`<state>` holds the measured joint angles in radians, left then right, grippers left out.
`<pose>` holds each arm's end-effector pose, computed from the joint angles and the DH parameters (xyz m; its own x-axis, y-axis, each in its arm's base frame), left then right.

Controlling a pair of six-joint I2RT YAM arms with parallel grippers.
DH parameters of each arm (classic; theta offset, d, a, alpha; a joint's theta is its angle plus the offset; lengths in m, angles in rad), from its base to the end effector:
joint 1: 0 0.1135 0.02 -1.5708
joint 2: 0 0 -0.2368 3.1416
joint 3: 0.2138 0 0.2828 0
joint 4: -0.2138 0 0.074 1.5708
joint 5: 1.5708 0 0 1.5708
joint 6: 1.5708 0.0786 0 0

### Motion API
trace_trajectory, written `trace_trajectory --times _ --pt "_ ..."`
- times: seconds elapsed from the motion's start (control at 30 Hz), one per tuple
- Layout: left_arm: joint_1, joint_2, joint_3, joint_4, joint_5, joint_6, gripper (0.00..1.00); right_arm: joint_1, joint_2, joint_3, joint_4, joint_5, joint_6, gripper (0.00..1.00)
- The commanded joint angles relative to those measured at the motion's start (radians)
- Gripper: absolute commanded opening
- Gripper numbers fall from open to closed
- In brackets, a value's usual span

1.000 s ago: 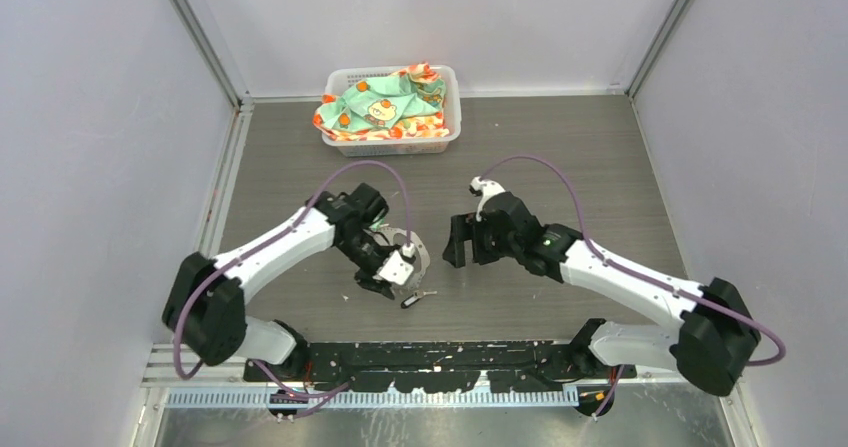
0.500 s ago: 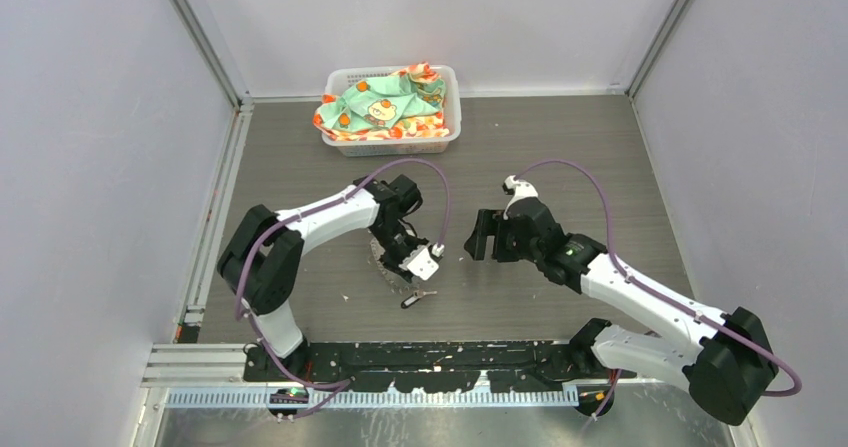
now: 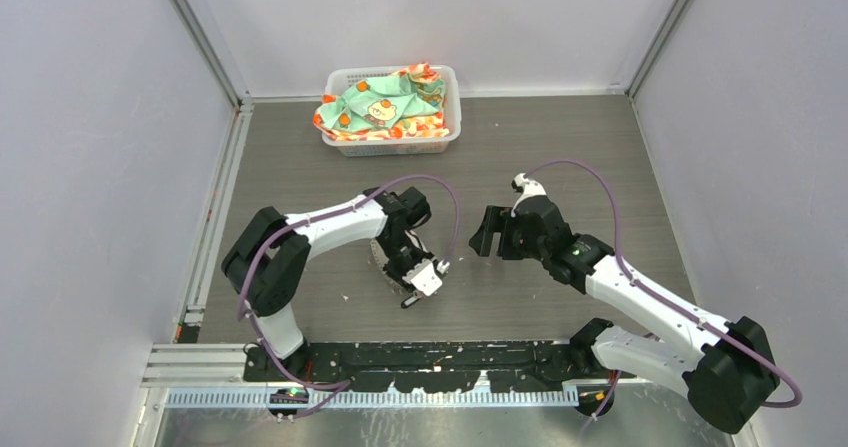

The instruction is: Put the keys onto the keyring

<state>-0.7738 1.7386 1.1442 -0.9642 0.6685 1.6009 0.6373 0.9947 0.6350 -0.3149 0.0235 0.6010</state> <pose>0.1975 -0.2611 0.1062 0.5751 0.5347 -0.6191 0.6982 -0.7152 0.0309 0.2341 0.1710 0.1757 -0.7421 0.1540 -0.6524 -0.1946 0.8818 0.4295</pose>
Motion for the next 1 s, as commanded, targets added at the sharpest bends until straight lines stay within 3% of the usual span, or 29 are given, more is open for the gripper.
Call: trace_trajectory --times 0.0,0.27,0.97 --pt "-0.020 0.004 -0.026 0.051 -0.020 -0.020 0.38 -0.010 -0.018 -0.006 0.039 -0.010 0.014 0.82" --pt "-0.047 -0.002 -0.066 0.148 -0.054 -0.085 0.30 -0.023 -0.021 -0.020 0.054 -0.040 0.026 0.82" --pt "-0.047 -0.029 -0.068 0.154 -0.081 -0.102 0.09 -0.024 -0.030 -0.046 0.085 -0.078 0.052 0.79"
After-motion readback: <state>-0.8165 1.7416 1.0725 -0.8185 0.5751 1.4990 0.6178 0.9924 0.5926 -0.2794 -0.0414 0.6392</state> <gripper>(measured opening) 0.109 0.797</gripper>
